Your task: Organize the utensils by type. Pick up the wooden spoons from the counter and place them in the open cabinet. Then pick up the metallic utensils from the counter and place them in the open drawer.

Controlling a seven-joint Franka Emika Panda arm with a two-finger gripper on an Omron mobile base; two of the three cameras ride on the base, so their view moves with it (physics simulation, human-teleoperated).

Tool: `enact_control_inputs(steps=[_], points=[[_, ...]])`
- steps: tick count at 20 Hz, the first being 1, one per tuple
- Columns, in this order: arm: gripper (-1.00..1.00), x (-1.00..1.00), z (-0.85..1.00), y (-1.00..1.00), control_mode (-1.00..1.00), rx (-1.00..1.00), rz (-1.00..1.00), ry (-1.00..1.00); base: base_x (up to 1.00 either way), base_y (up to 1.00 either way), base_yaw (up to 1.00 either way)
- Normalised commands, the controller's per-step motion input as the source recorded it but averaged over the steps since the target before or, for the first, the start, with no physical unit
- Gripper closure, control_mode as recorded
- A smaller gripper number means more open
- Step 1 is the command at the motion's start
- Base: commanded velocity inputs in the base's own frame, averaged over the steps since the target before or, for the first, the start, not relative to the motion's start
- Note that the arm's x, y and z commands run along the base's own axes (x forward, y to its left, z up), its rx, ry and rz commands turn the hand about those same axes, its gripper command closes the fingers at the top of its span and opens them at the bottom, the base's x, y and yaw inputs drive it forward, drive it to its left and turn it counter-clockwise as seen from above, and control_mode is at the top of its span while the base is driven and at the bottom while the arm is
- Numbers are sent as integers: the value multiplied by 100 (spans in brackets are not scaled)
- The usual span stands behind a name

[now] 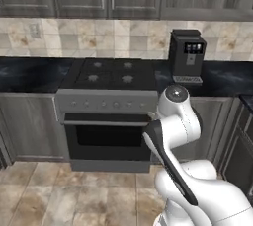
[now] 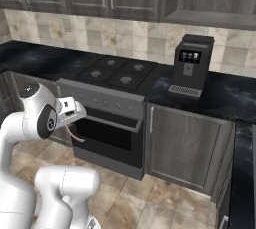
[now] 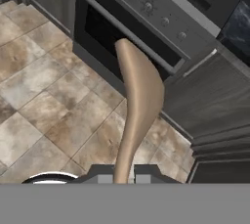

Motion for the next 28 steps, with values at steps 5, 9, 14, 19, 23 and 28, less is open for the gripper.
enact_control_inputs(steps=[5, 9, 14, 19, 23, 28], points=[[100, 0, 0, 0, 100, 0, 0, 0, 80, -14, -25], [100, 0, 0, 0, 100, 0, 0, 0, 69, -11, -40], [100, 0, 0, 0, 100, 0, 0, 0, 60, -5, -51], [100, 0, 0, 0, 100, 0, 0, 0, 45, -23, -35], [100, 0, 0, 0, 100, 0, 0, 0, 57, -27, -13], [100, 0, 0, 0, 100, 0, 0, 0, 55, -22, 1]])
